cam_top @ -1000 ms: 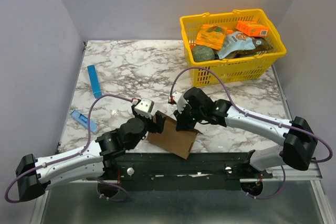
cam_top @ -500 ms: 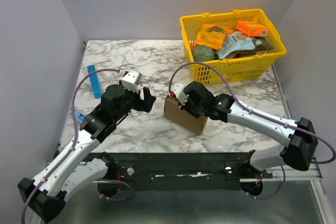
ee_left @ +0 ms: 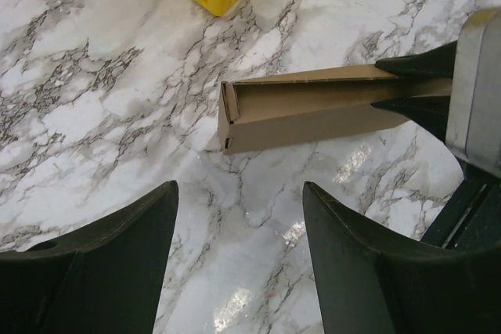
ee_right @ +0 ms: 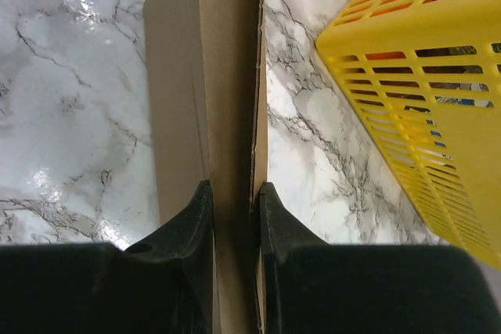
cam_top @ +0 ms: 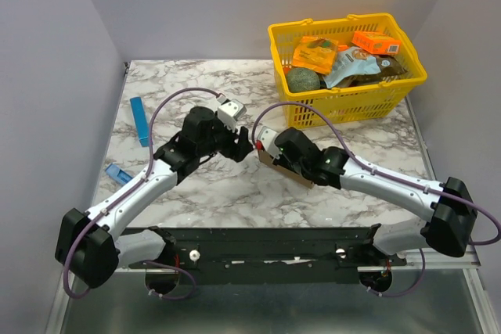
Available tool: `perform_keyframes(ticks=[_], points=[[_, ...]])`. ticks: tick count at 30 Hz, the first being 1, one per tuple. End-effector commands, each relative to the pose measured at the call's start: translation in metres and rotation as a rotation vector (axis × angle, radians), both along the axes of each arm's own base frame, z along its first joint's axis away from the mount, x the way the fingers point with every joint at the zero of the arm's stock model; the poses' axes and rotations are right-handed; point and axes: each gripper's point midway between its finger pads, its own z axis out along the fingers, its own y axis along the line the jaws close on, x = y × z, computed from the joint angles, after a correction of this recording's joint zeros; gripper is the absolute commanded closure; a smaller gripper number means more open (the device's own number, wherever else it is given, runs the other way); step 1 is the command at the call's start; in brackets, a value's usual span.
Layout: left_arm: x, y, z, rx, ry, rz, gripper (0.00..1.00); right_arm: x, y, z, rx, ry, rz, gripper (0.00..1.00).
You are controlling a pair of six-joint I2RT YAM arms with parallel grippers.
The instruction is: Fold the paper box
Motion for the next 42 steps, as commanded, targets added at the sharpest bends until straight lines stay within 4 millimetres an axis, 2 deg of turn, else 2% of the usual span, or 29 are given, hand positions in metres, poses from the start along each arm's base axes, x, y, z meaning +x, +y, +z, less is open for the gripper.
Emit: perform_keyframes(ticks=[1,3,14,18,20,24,29,30,34,37,41,42], points=[[0.025,-0.015,0.029,-0.103,-0.044,0.048,0.25,0.004,0.002,0.002,-0.013,-0.061,-0.013,0.75],[0.033,-0.018,0.029,-0.134,-0.024,0.093,0.22,0.004,0.003,-0.001,-0.012,-0.060,-0.021,0.74],[0.061,-0.030,0.015,-0.244,0.139,0.250,0.20,0.000,0.010,-0.009,-0.008,-0.043,-0.017,0.70],[0.067,-0.035,-0.003,-0.220,0.198,0.260,0.22,-0.001,0.009,-0.012,-0.015,-0.038,-0.020,0.68],[0.068,-0.034,-0.010,-0.212,0.218,0.267,0.25,-0.001,0.010,-0.013,-0.011,-0.032,-0.021,0.67],[0.070,-0.034,-0.027,-0.193,0.259,0.273,0.39,-0.002,0.009,-0.016,-0.014,-0.027,-0.029,0.66],[0.068,-0.034,-0.041,-0.178,0.296,0.275,0.48,-0.003,0.008,-0.019,-0.016,-0.020,-0.036,0.62],[0.067,-0.036,-0.044,-0.178,0.306,0.270,0.54,-0.003,0.008,-0.020,-0.015,-0.020,-0.037,0.61],[0.063,-0.036,-0.052,-0.172,0.331,0.265,0.63,-0.001,0.007,-0.019,-0.014,-0.022,-0.056,0.58],[0.059,-0.032,-0.061,-0.152,0.343,0.271,0.67,-0.002,0.009,-0.017,0.008,-0.017,-0.072,0.51],[0.058,-0.030,-0.064,-0.140,0.339,0.269,0.70,-0.003,0.010,-0.012,0.043,-0.009,-0.097,0.31],[0.058,-0.030,-0.064,-0.140,0.337,0.268,0.71,-0.003,0.010,-0.009,0.054,-0.010,-0.102,0.29]])
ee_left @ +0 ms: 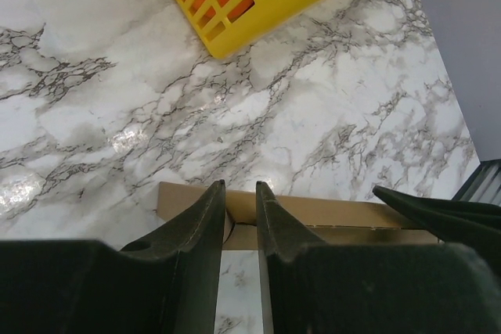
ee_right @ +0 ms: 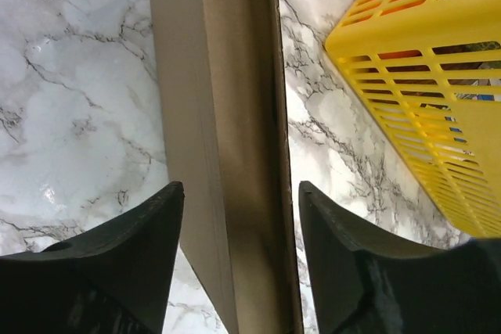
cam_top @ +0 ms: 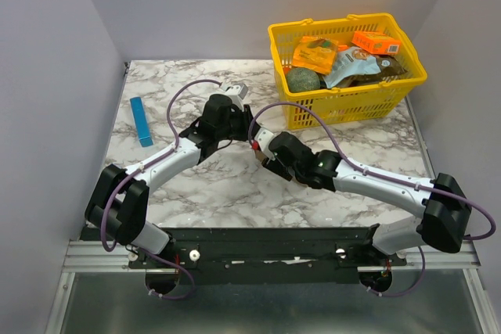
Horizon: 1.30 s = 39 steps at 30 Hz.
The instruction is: Fold the paper box
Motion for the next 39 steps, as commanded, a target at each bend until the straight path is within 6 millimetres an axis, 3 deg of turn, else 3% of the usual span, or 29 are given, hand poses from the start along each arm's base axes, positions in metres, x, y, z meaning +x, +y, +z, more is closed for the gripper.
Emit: perform_keyframes(ticks=[1,6,12,17,20,25,30,39], points=[[-0.009,0.015,-0.039,0.091,0.078,0.012,0.71,-0.003,-0.001,0.004,0.023,0.006,-0.043,0.26],[-0.008,0.014,-0.040,0.100,0.073,0.002,0.73,-0.005,0.005,0.025,0.109,0.019,-0.075,0.03],[-0.011,0.019,-0.044,0.125,0.081,0.006,0.73,-0.018,-0.002,0.067,0.247,0.062,-0.175,0.00],[-0.010,0.019,-0.043,0.130,0.075,0.007,0.74,-0.037,-0.039,0.065,0.279,0.205,-0.357,0.01],[-0.010,0.020,-0.043,0.137,0.073,0.010,0.74,-0.050,-0.066,0.049,0.244,0.299,-0.481,0.05],[-0.009,0.020,-0.042,0.135,0.070,0.010,0.74,-0.061,-0.093,0.033,0.210,0.358,-0.572,0.18],[-0.009,0.020,-0.043,0.140,0.074,0.009,0.74,-0.054,-0.089,0.030,0.207,0.349,-0.559,0.35],[-0.009,0.020,-0.046,0.147,0.076,0.010,0.75,-0.046,-0.086,0.027,0.186,0.330,-0.544,0.44]])
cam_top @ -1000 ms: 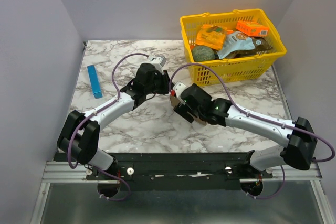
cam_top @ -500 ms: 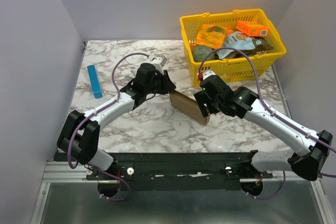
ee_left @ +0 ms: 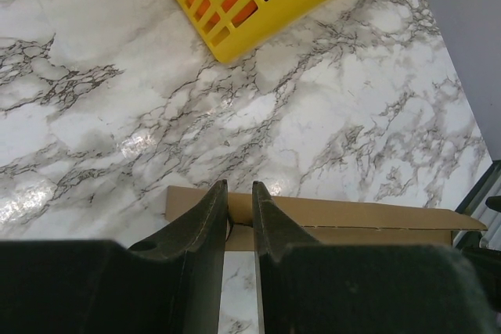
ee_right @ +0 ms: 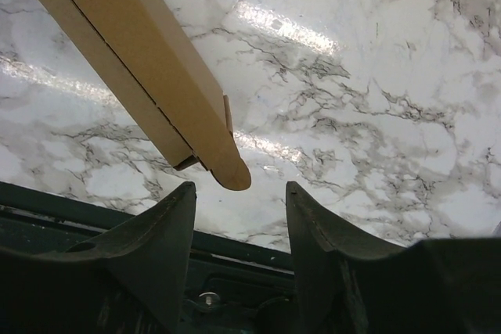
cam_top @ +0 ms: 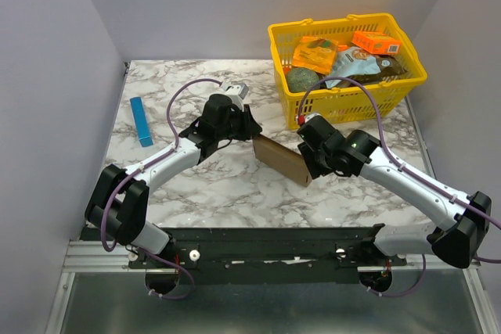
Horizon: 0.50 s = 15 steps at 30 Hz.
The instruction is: Fold the paper box
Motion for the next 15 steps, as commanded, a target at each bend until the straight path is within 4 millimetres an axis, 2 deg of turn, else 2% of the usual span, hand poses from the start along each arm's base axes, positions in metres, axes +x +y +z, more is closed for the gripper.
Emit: perform_keyframes(ticks=[1,8,15], points=[[-0.012,0.018,-0.045,0.127,0.103,0.017,0.74,0.005,0.002,0.002,0.001,-0.016,0.008,0.44],[-0.013,0.017,-0.046,0.133,0.102,0.015,0.74,0.015,0.007,0.007,0.009,-0.059,0.024,0.50],[-0.014,0.017,-0.047,0.136,0.104,0.014,0.76,0.017,0.009,0.003,0.002,-0.055,0.032,0.61]])
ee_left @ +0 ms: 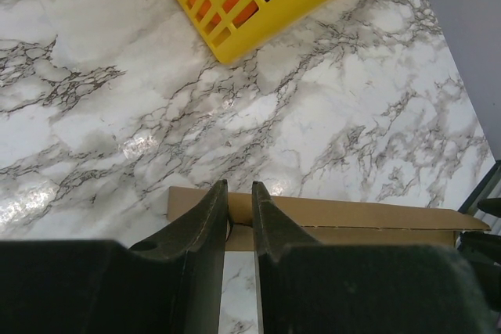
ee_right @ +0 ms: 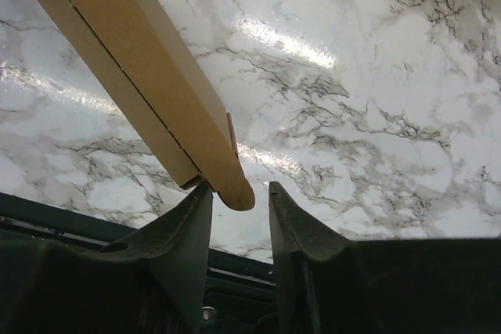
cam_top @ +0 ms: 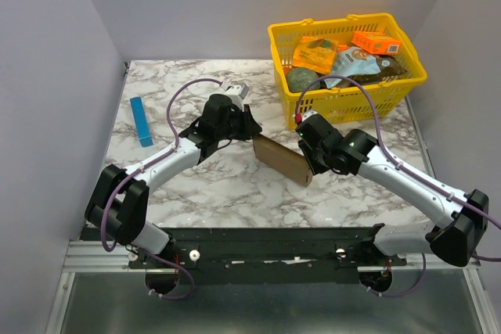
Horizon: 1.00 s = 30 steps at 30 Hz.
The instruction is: Fold the paper box
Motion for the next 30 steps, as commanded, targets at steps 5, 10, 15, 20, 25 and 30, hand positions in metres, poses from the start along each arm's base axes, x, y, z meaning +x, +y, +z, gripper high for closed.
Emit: perform_keyframes(ticks=[5,10,15,20,25,30], points=[[-0.015,0.015,-0.049,0.134,0.114,0.011,0.77,0.010,0.008,0.006,0.021,-0.031,0.003,0.76],[-0.017,0.014,-0.051,0.141,0.118,0.007,0.78,0.010,0.011,0.008,0.042,-0.019,-0.021,0.85],[-0.018,0.012,-0.053,0.148,0.121,0.004,0.78,0.010,0.020,0.015,0.082,0.000,-0.035,0.63],[-0.017,0.013,-0.051,0.153,0.116,0.005,0.78,0.009,0.016,0.019,0.072,-0.008,-0.040,0.62],[-0.017,0.013,-0.053,0.157,0.120,0.012,0.78,0.001,0.009,0.012,0.040,0.029,-0.045,0.64],[-0.016,0.013,-0.052,0.158,0.117,0.011,0.78,-0.007,0.002,0.009,0.033,0.046,-0.053,0.69]])
